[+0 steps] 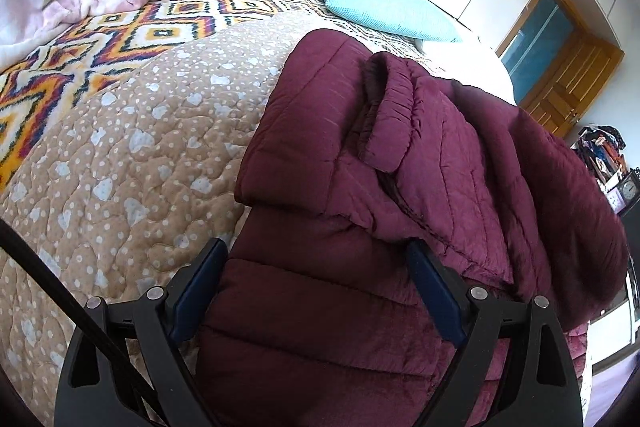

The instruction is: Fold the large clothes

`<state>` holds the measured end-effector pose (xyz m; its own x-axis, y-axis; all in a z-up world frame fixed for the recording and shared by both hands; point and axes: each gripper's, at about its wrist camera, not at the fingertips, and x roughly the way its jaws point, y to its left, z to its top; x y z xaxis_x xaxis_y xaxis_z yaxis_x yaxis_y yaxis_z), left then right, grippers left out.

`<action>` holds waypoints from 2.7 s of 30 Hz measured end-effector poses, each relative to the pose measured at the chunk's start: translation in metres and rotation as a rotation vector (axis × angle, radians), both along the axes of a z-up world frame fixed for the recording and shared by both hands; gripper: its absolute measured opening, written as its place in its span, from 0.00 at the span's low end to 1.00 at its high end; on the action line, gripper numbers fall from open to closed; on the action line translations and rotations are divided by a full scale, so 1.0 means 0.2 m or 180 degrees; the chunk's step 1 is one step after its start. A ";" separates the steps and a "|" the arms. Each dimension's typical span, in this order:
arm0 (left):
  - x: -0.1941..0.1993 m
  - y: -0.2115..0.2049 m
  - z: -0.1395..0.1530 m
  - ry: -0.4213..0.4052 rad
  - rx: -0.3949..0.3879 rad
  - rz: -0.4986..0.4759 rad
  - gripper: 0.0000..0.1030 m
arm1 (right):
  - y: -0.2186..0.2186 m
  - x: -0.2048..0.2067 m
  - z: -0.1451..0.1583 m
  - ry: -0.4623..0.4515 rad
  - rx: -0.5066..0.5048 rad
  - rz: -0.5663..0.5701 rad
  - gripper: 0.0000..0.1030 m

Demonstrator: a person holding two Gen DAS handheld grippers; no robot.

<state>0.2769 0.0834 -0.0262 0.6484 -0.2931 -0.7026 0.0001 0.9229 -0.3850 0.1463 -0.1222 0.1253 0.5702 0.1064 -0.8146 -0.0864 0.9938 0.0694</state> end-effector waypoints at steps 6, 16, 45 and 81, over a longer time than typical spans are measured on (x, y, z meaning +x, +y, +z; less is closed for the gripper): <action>-0.01 0.01 0.01 0.0018 -0.0003 0.0004 0.87 | 0.07 0.22 0.10 -0.0293 -0.0286 -0.0070 0.68; -0.19 0.11 0.17 -0.0405 -0.0135 0.0078 0.87 | 0.25 0.81 -0.35 0.0327 -0.0964 -0.0016 0.08; -0.18 0.14 0.19 -0.0384 0.0153 0.0296 0.87 | 0.03 0.58 -0.12 -0.0066 -0.0198 -0.0354 0.33; -0.16 0.14 0.16 -0.0303 0.0222 0.0295 0.87 | 0.06 0.53 -0.26 -0.0096 -0.0004 -0.0402 0.30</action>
<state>0.2452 0.1107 0.0052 0.7351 -0.1815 -0.6532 -0.0529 0.9452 -0.3222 0.2522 -0.1102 0.0739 0.6033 0.0314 -0.7969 0.0373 0.9970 0.0675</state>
